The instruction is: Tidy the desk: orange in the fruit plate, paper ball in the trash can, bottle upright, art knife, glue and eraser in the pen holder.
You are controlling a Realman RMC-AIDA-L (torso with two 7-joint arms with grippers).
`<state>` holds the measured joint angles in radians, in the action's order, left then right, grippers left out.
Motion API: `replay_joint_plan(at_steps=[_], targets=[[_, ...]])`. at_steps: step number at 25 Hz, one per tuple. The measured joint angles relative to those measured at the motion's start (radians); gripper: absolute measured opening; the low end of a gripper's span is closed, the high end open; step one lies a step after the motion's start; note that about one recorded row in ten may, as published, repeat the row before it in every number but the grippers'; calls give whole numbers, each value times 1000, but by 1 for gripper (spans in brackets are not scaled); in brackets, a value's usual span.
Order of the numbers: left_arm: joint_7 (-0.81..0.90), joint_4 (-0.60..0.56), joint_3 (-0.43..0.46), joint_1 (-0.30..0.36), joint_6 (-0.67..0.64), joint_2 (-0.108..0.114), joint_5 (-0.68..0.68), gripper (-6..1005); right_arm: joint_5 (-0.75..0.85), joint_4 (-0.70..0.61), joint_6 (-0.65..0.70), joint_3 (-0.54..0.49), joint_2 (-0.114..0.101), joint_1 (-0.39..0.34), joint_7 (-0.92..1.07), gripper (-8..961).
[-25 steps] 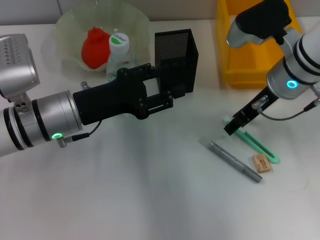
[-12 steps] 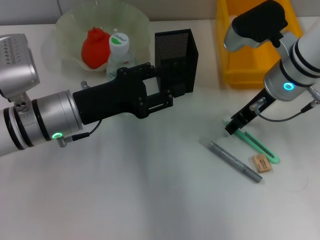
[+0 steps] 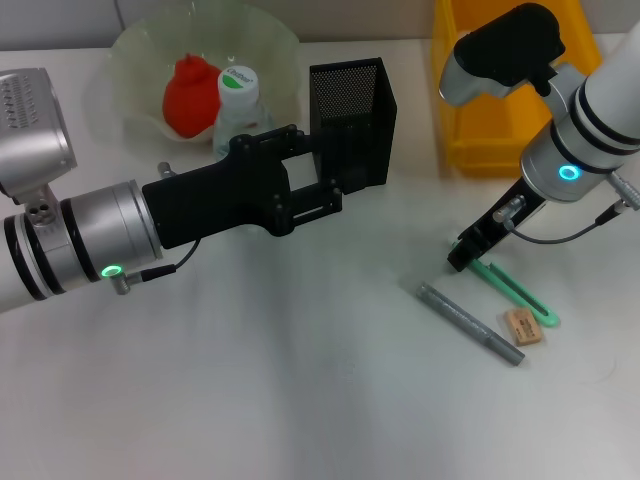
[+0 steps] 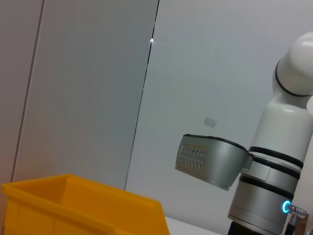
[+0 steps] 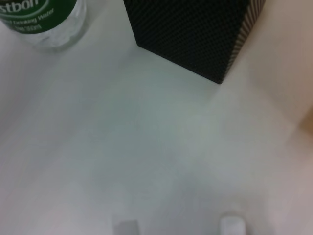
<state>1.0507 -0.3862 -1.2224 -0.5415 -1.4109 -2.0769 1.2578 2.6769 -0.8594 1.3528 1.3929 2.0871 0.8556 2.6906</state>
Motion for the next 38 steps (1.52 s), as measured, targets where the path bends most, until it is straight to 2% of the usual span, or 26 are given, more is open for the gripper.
replay_joint_plan(at_steps=[4,9,15,17,33,38], targets=[[0,0,0,0,3,0,0,625,0,2,-1,0,0,1,0,451],[0,-4,0,0,4,0,-1,625,0,3,-1,0,-1,2,1,382],[0,-6,0,0,4,1,-2,625,0,4,-1,0,-1,2,11,352],[0,-5,0,0,4,1,-3,624,0,4,-1,0,-1,2,12,270],[0,-8,0,12,-1,2,-12,624,-1,16,-1,0,-1,-1,17,268],[0,-9,0,13,-2,1,-12,624,-5,-2,-6,-5,-1,-7,16,220]])
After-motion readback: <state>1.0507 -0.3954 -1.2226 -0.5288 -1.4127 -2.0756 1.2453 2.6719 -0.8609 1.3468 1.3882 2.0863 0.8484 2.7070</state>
